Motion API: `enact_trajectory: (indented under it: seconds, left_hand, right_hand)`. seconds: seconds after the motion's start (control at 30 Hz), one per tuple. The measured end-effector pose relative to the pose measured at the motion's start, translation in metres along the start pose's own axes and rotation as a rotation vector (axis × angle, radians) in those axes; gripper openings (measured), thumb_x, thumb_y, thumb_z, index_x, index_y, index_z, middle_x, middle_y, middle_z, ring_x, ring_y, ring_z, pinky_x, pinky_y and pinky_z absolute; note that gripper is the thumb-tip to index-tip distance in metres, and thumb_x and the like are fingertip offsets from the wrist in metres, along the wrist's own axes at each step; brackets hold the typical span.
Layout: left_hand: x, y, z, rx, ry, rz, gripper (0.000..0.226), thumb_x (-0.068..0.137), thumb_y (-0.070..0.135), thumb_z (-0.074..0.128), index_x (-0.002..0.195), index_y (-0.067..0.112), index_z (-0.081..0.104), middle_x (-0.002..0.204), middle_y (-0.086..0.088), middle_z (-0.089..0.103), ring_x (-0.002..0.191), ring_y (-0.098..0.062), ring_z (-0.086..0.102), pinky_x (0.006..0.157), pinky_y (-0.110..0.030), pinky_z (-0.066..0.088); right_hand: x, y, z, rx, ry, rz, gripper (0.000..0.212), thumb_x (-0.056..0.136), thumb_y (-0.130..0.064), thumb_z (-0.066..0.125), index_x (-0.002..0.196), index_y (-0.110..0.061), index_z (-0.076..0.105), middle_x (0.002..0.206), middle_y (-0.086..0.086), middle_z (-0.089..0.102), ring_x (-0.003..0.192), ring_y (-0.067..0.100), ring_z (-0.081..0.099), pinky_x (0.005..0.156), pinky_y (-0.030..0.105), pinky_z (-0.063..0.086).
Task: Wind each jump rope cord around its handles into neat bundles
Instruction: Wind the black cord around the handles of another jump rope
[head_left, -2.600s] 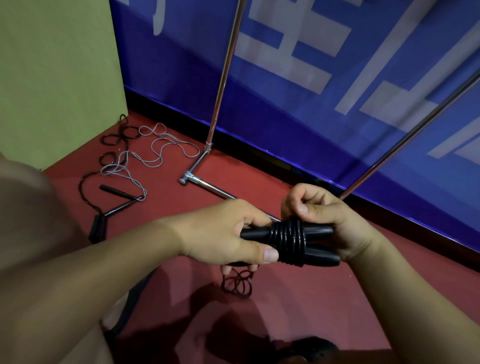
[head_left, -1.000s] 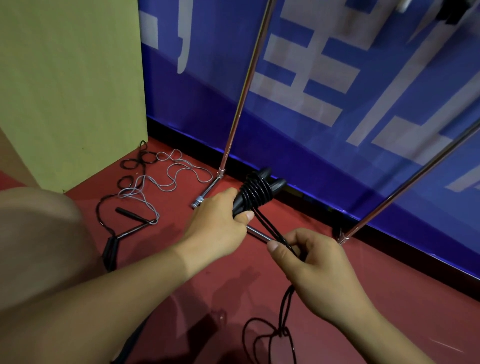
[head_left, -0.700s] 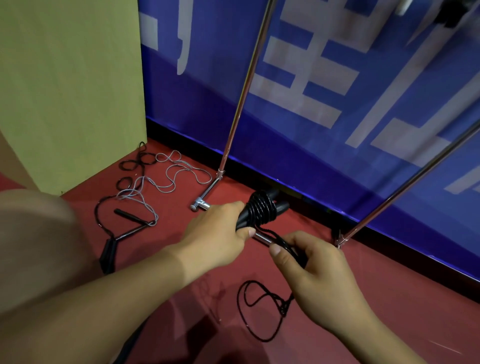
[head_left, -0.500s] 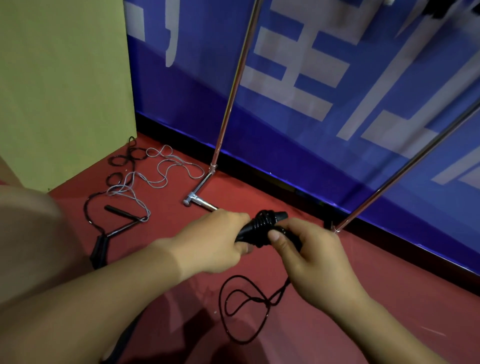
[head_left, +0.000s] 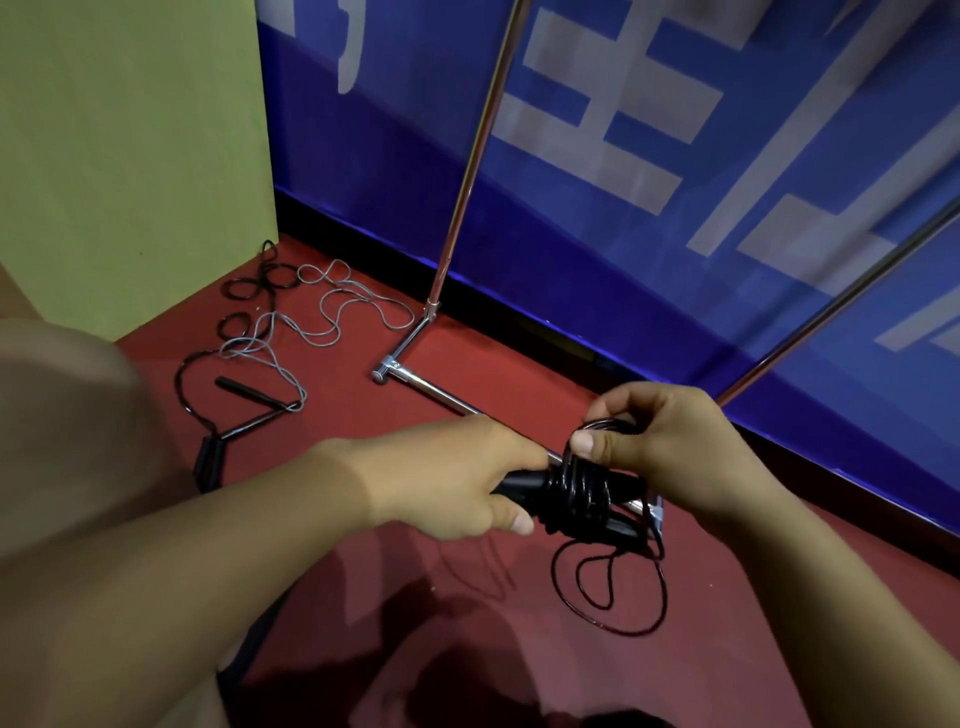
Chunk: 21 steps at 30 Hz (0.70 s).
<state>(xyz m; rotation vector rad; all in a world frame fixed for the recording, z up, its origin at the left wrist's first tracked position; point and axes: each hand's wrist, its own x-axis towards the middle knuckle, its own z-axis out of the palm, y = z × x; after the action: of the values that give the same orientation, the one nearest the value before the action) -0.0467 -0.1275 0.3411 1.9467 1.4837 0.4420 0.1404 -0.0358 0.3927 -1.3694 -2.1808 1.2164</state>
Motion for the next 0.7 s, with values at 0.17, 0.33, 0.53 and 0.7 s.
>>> enact_trajectory:
  seconds: [0.17,0.33,0.53,0.7]
  left_hand:
    - [-0.003,0.01,-0.002,-0.37,-0.139,0.039,0.027,0.092,0.02,0.07,0.075,0.037,0.057,0.062,0.016,0.057,0.058,-0.011,0.059,0.058,-0.022,0.047]
    - [0.0,0.012,-0.007,-0.612,-0.108,0.085,0.014,0.094,0.013,0.067,0.1,0.004,0.058,0.081,-0.004,0.061,0.064,-0.021,0.062,0.067,-0.033,0.051]
    - [0.001,0.01,-0.009,-0.739,-0.011,0.1,0.012,0.096,0.013,0.064,0.107,0.011,0.06,0.084,0.002,0.063,0.066,-0.016,0.064,0.071,-0.026,0.052]
    - [0.002,0.004,-0.006,-0.745,0.095,0.038,0.023,0.098,0.018,0.061,0.117,0.006,0.056,0.092,0.0,0.072,0.069,-0.017,0.067,0.077,-0.029,0.054]
  right_hand:
    - [0.013,0.01,-0.003,0.404,-0.172,0.132,0.024,0.07,-0.013,0.072,0.092,-0.008,0.065,0.066,-0.001,0.058,0.052,0.005,0.051,0.048,0.016,0.044]
    - [0.015,0.011,-0.008,0.571,-0.266,0.124,0.012,0.08,-0.014,0.063,0.09,-0.009,0.06,0.064,0.002,0.059,0.05,0.01,0.054,0.05,0.022,0.048]
    - [0.011,0.014,0.008,0.314,-0.219,-0.076,0.015,0.079,-0.023,0.062,0.074,-0.009,0.061,0.071,0.011,0.055,0.068,0.023,0.049,0.064,0.038,0.04]
    - [0.008,0.011,0.024,0.225,-0.109,-0.004,0.018,0.094,-0.011,0.052,0.077,-0.007,0.055,0.061,0.007,0.05,0.049,0.011,0.038,0.044,0.021,0.032]
